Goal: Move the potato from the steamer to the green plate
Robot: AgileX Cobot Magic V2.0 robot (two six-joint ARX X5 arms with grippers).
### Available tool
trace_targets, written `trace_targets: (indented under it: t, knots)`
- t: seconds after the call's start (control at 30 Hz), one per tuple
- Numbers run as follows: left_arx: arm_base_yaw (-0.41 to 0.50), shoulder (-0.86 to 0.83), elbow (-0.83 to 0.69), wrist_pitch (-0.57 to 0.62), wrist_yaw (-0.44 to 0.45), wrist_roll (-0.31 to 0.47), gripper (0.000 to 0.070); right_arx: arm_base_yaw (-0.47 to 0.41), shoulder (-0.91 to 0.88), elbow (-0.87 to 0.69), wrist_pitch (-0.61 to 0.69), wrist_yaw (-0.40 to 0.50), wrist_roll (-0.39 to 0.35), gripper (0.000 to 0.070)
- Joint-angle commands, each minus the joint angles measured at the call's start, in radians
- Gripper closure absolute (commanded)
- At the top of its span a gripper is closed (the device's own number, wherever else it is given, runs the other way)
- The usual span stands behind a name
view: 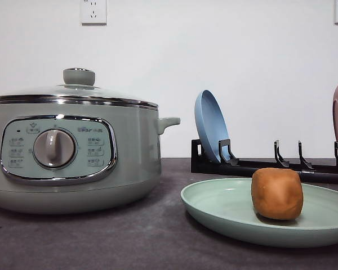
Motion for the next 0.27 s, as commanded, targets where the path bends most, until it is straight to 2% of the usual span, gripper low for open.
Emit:
trace_targets:
  t: [0.0, 0.23]
  knots:
    - [0.003, -0.001, -0.021, -0.008, 0.0, -0.005, 0.0691, -0.001, -0.003, -0.005, -0.001, 0.0, -0.003, 0.07]
    - [0.003, -0.001, -0.021, -0.008, 0.0, -0.005, 0.0691, -0.001, -0.003, -0.005, -0.001, 0.0, -0.003, 0.07]
